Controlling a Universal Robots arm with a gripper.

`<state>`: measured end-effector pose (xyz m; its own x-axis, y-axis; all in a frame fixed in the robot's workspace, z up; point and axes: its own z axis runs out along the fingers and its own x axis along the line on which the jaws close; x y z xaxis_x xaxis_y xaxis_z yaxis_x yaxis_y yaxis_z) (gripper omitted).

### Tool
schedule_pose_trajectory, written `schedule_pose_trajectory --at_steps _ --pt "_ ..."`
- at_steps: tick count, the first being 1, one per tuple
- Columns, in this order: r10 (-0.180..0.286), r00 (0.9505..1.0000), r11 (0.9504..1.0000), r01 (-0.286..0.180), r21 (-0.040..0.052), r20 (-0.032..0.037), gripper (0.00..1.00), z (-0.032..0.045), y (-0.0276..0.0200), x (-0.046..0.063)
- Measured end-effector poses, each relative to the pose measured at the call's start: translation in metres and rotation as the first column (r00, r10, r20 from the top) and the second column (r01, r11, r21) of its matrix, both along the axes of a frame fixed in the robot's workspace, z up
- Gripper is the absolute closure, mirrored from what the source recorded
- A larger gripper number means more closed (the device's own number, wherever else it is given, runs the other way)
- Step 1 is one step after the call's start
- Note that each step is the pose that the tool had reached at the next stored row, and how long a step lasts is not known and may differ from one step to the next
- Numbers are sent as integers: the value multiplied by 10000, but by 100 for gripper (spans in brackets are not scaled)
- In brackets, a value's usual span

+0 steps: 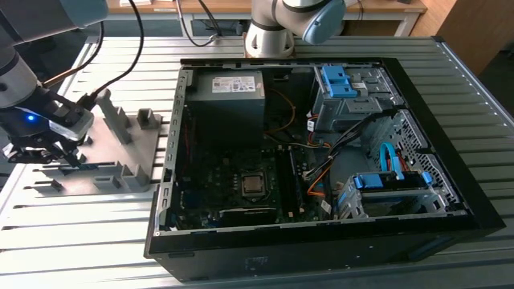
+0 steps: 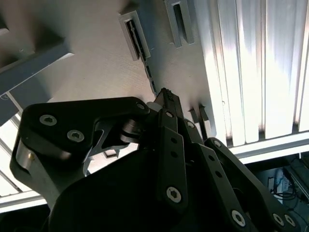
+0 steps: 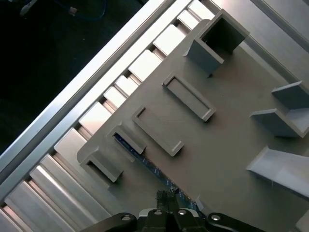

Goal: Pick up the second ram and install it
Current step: 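Pick up the second ram and move it above second insertion slot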

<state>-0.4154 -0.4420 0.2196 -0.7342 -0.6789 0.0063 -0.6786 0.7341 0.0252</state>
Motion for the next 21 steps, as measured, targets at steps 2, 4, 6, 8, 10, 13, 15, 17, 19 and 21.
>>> schedule_pose_trajectory --at_steps 2,4,6,8,10,13,15,17,19,21 --pt "121 9999 9999 -121 -1 -1 90 0 0 0" --pt "240 9997 9997 -240 -1 0 90 0 0 0" --pt "362 9993 9993 -362 0 -1 90 0 0 0" --pt "485 9988 9988 -485 0 -1 90 0 0 0" --pt "601 9982 9982 -601 -1 -1 90 0 0 0" --pt "780 9970 9970 -780 0 0 90 0 0 0" --pt "902 9959 9959 -902 0 -1 90 0 0 0" --pt "1023 9948 9948 -1023 0 -1 90 0 0 0" --pt "1144 9934 9934 -1144 -1 -1 90 0 0 0" --pt "1272 9919 9919 -1272 0 0 90 0 0 0"
